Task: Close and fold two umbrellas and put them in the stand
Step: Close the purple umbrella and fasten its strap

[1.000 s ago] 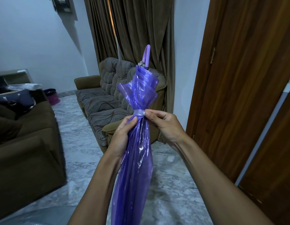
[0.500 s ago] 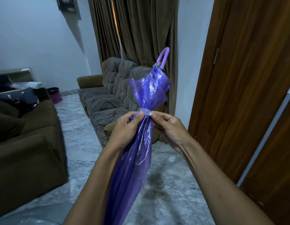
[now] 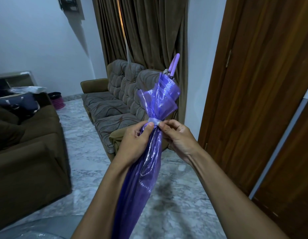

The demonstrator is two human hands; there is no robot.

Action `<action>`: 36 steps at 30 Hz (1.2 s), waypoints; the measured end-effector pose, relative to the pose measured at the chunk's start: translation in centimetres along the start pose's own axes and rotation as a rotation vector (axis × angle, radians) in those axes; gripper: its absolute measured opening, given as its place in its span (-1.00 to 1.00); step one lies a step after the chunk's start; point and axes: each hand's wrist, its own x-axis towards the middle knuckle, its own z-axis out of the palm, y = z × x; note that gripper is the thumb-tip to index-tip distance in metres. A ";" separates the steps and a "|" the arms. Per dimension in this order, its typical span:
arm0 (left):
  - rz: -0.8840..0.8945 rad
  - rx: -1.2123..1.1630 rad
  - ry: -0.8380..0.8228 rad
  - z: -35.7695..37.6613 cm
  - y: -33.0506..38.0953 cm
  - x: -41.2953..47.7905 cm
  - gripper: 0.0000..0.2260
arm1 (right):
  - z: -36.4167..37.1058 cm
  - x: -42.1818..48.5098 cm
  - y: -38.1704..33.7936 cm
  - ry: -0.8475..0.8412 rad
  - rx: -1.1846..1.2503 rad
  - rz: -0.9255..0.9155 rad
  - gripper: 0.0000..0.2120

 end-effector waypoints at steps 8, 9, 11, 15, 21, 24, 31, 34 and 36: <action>0.042 0.085 -0.023 0.1 -0.4 0.0 -0.80 | -0.3 0.2 0.4 -0.056 0.054 -0.016 -0.74; 0.050 0.093 -0.022 0.2 -0.4 0.0 -0.80 | -0.3 0.2 0.5 -0.049 0.051 -0.023 -0.70; 0.073 0.115 -0.014 0.4 -0.2 0.0 -0.80 | -0.4 0.5 0.4 -0.023 0.021 -0.039 -0.62; 0.076 0.102 -0.031 0.6 -0.1 0.2 -0.79 | -0.7 0.6 0.3 0.008 -0.043 -0.064 -0.64; -0.164 -0.162 -0.041 1.5 0.1 0.9 -0.77 | -1.6 0.1 -1.4 0.030 -0.210 -0.048 -0.80; -0.237 -0.300 -0.099 2.2 -0.3 1.7 -0.77 | -2.6 -0.5 -2.0 0.035 -0.271 -0.013 -0.78; -0.352 -0.409 -0.290 7.6 -2.6 2.8 -0.81 | -7.1 -3.3 -3.1 0.266 -0.300 -0.072 -0.81; -0.360 -0.391 -0.454 11.9 -2.6 2.5 -0.81 | -10.2 -6.6 -4.5 0.413 -0.304 -0.126 -0.82; -0.306 -0.330 -0.557 15.4 -2.0 1.8 -0.82 | -12.7 -9.5 -5.6 0.521 -0.342 -0.167 -0.80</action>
